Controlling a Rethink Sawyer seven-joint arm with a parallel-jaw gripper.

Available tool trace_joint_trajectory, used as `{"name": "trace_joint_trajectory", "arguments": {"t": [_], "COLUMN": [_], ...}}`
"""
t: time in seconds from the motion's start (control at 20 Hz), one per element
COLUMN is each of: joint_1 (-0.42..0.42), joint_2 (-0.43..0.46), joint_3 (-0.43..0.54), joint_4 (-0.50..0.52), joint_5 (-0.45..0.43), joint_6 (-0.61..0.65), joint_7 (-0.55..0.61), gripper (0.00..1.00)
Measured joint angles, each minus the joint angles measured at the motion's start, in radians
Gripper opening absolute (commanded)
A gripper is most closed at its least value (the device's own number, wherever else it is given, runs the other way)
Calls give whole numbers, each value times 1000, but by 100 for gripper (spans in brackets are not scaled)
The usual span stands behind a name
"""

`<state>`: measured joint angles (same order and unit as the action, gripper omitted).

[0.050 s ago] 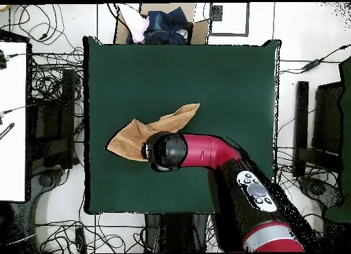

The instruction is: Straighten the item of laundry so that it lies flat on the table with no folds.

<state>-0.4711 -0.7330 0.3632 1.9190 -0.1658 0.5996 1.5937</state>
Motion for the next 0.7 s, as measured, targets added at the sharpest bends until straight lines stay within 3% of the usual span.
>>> {"name": "trace_joint_trajectory", "arguments": {"t": [0.35, 0.7], "joint_1": [-33, -61], "joint_2": [22, 101], "joint_3": [1, 1], "joint_4": [-42, -61], "joint_5": [-2, -45], "joint_6": [0, -26], "joint_7": [0, 0], "gripper": [100, 100]}}
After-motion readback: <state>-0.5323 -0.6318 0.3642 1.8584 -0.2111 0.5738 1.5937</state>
